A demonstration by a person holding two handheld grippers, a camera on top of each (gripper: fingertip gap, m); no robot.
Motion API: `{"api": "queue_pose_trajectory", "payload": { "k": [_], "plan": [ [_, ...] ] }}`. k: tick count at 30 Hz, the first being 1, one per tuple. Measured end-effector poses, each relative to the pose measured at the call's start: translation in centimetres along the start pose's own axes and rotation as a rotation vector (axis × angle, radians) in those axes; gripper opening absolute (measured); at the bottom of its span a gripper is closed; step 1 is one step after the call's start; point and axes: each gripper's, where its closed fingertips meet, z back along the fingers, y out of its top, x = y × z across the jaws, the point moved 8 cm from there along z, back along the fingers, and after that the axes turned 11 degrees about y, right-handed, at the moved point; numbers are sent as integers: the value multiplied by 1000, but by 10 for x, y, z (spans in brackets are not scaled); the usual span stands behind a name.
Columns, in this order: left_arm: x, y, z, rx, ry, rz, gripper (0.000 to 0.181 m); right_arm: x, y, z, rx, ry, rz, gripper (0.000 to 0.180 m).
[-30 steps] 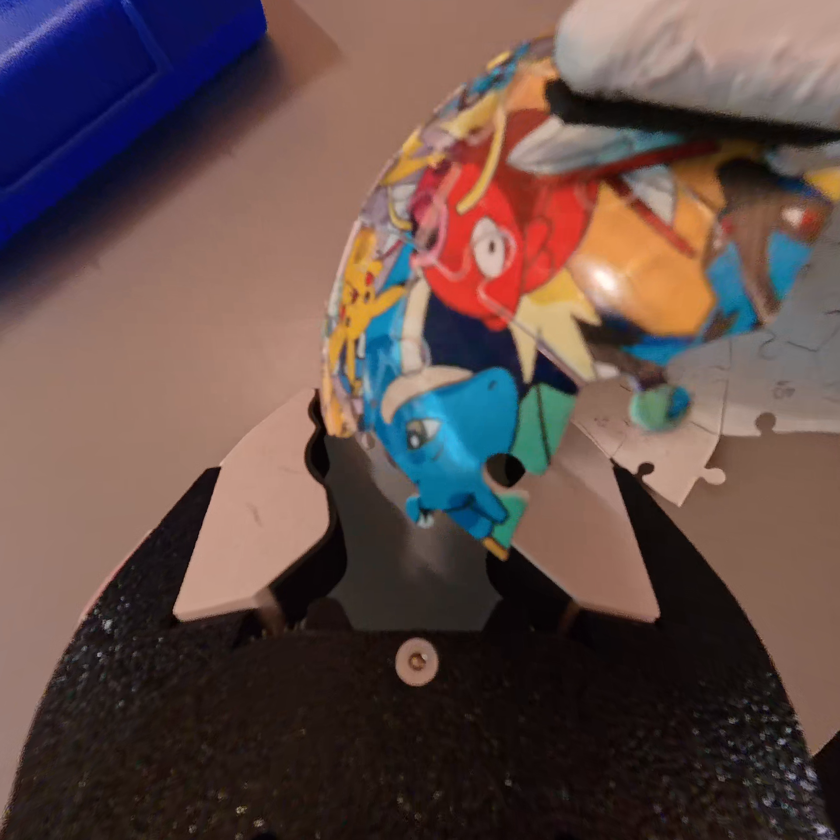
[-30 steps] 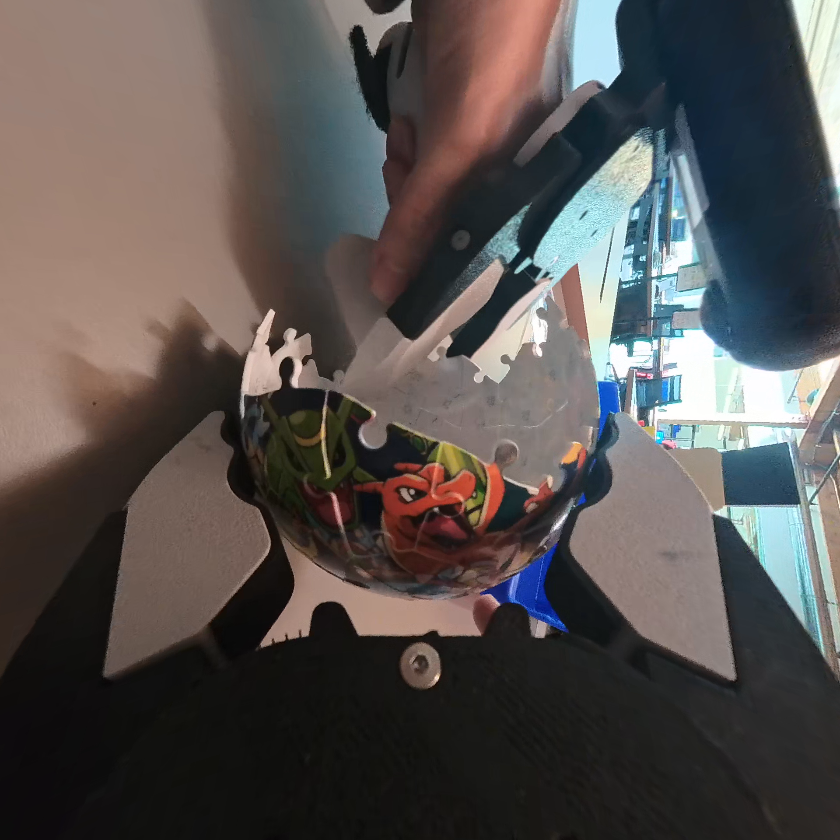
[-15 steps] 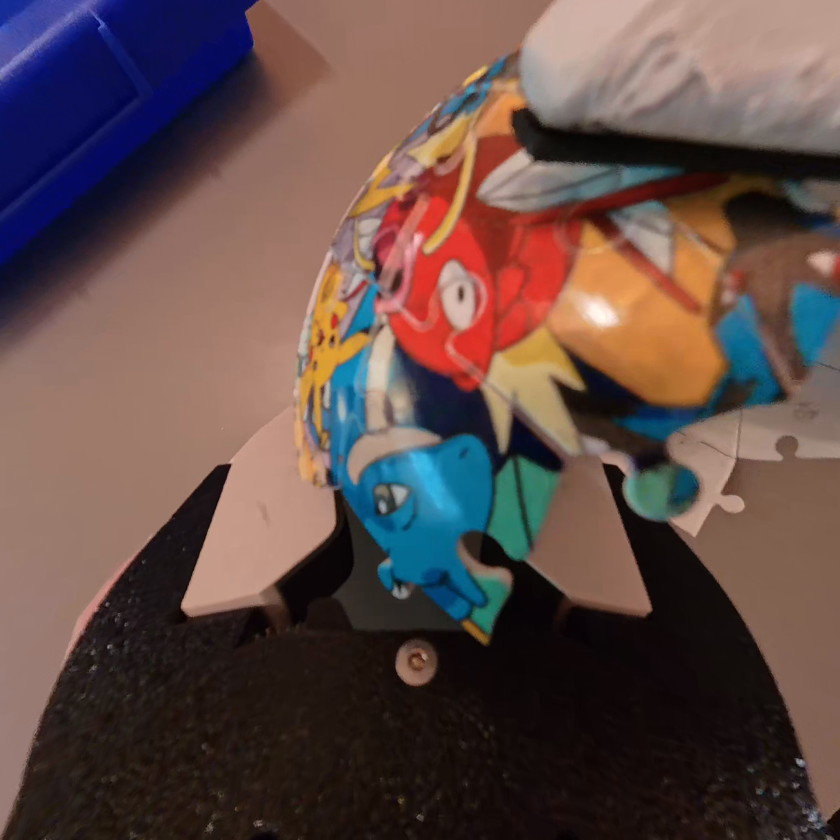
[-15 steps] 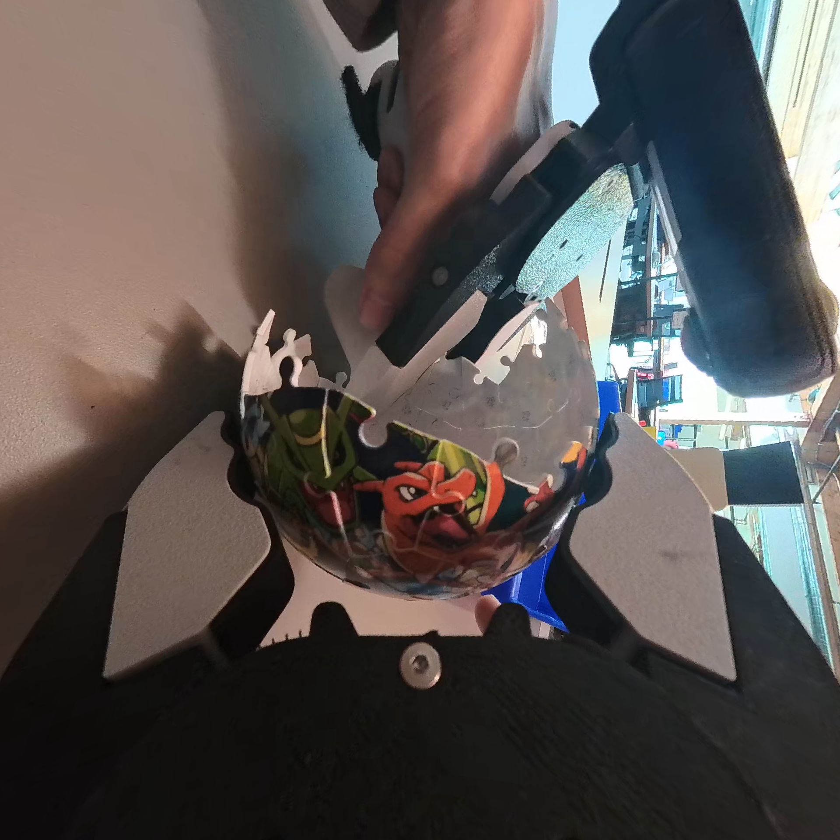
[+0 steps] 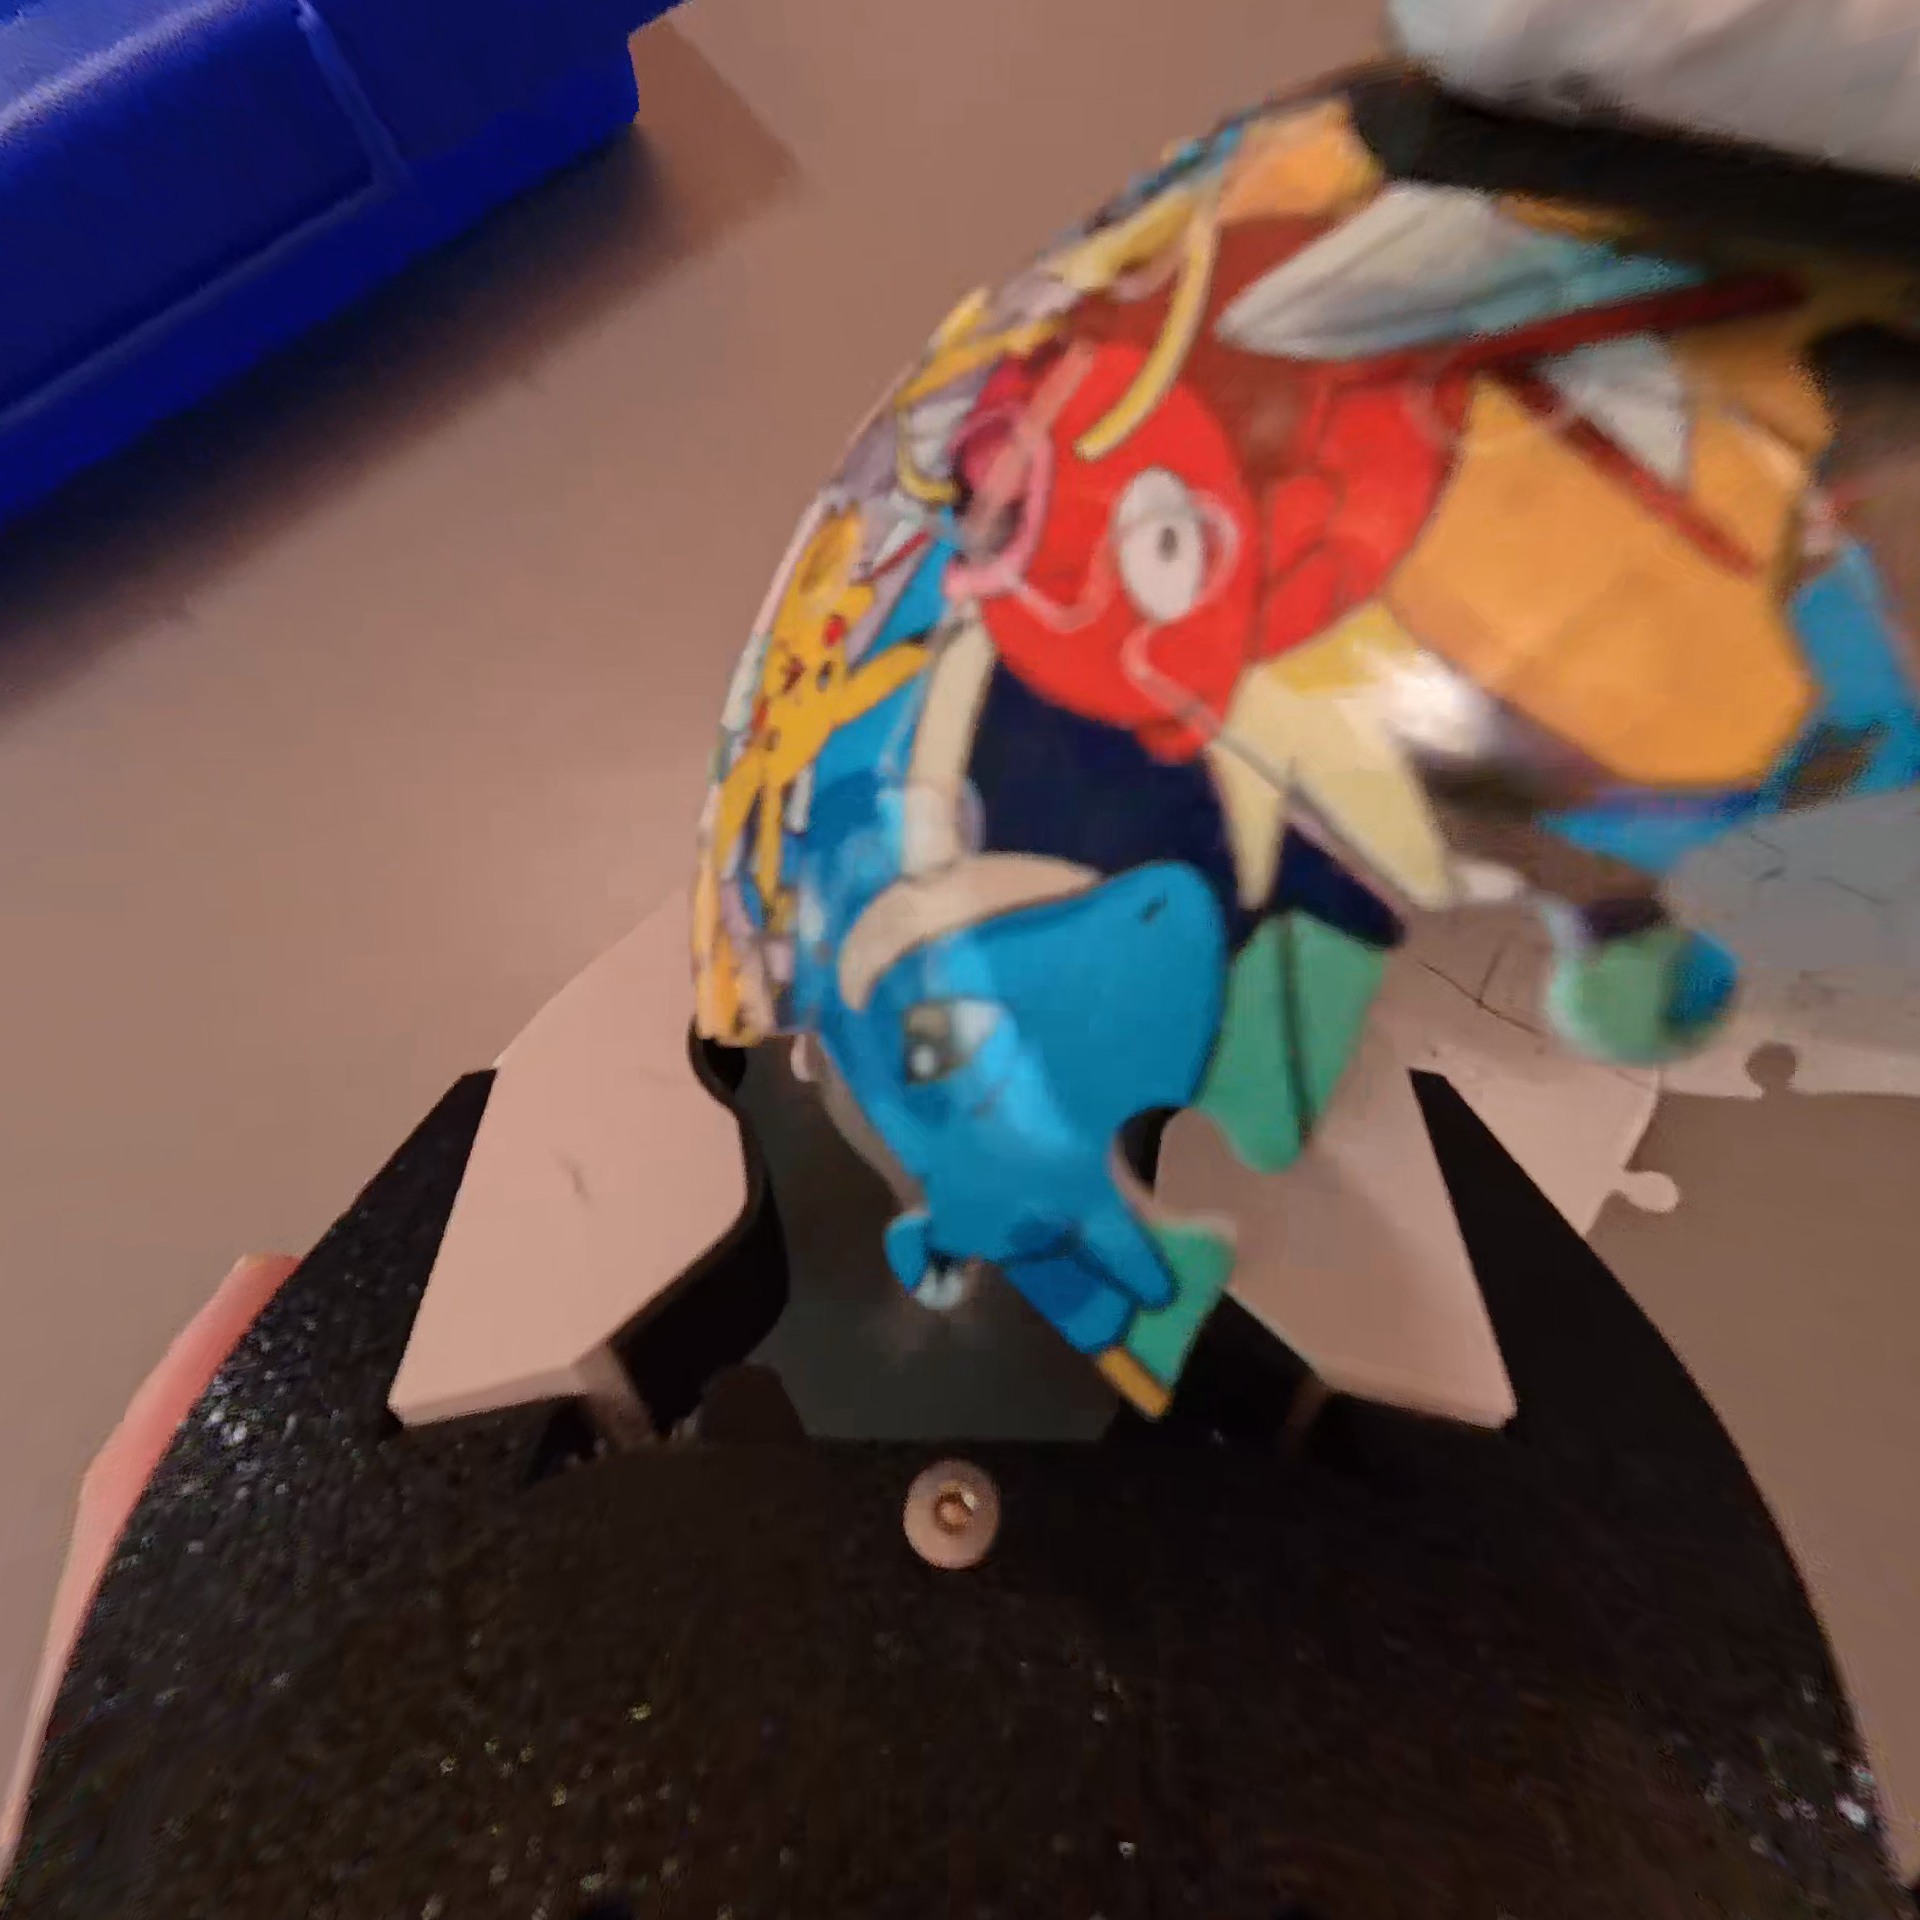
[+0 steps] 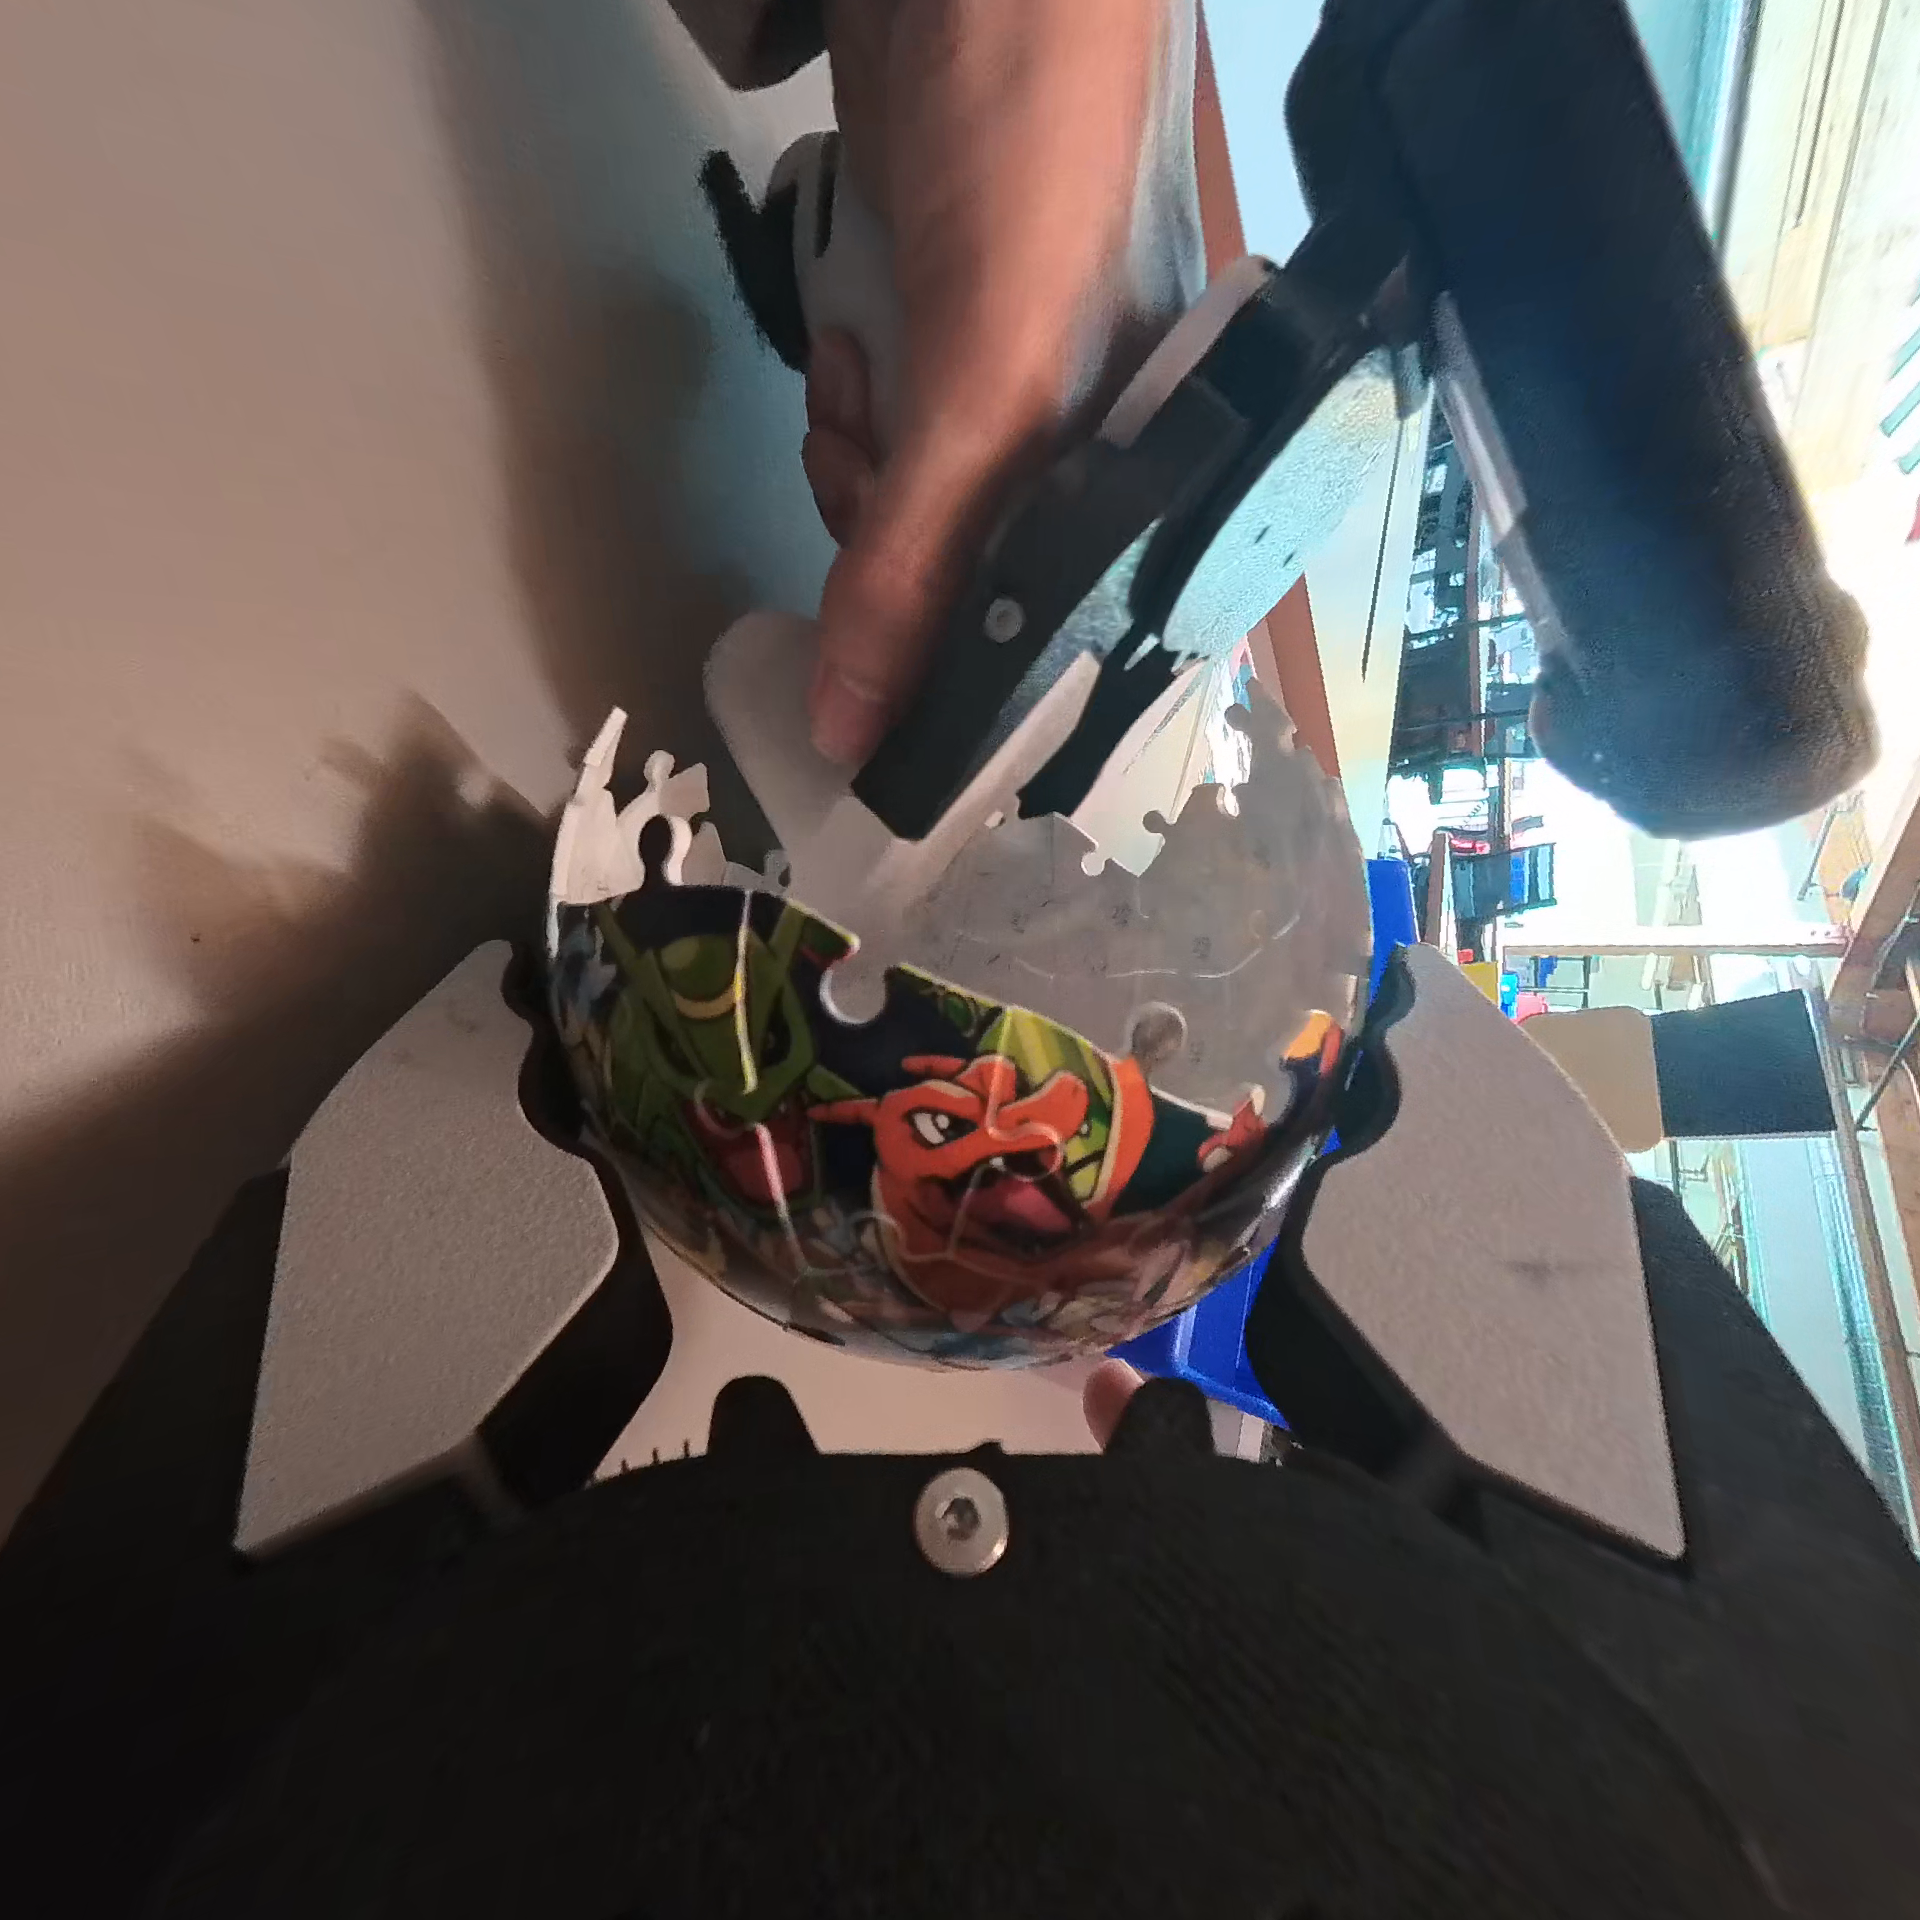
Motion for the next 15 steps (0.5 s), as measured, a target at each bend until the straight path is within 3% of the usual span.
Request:
{"api": "queue_pose_trajectory", "payload": {
  "k": [1, 5, 15],
  "plan": [
    [1, 0, -1, -6, 13, -16, 80, 0, 0, 0, 0, -2, -2, 142],
    [-2, 3, -2, 0, 52, -33, 89, 1, -1, 0, 4, 0, -17, 142],
    [-3, 5, -6, -9, -14, -100, 85, 1, -3, 1, 21, 0, -39, 142]
  ]
}}
